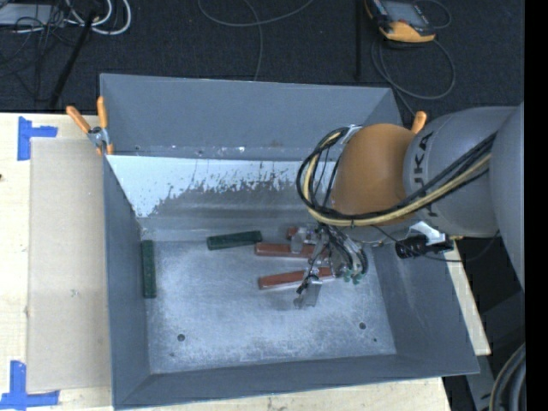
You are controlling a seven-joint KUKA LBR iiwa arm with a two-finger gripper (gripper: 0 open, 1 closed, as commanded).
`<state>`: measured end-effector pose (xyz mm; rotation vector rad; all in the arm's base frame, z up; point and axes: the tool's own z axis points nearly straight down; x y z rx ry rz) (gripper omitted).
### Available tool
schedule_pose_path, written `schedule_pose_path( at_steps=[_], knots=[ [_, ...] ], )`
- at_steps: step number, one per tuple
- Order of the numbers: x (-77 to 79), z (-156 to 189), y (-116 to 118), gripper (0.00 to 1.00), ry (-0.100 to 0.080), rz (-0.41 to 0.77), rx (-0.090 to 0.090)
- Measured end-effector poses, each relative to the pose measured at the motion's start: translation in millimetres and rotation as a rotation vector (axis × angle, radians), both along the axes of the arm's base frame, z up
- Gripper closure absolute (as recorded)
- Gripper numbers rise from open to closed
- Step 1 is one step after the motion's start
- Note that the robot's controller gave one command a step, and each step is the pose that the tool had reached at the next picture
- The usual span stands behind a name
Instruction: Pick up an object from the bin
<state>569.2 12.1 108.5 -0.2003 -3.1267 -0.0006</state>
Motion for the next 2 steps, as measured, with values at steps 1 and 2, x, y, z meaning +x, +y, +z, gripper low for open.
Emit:
schedule_pose_path(
  at_steps=[1, 2],
  knots=[
    [3.2, -40, -80, 0.0, -0.009, 0.006, -0.004],
    [-29.3, -38, -43, 0.0, -0.009, 0.257, 0.001]
  ],
)
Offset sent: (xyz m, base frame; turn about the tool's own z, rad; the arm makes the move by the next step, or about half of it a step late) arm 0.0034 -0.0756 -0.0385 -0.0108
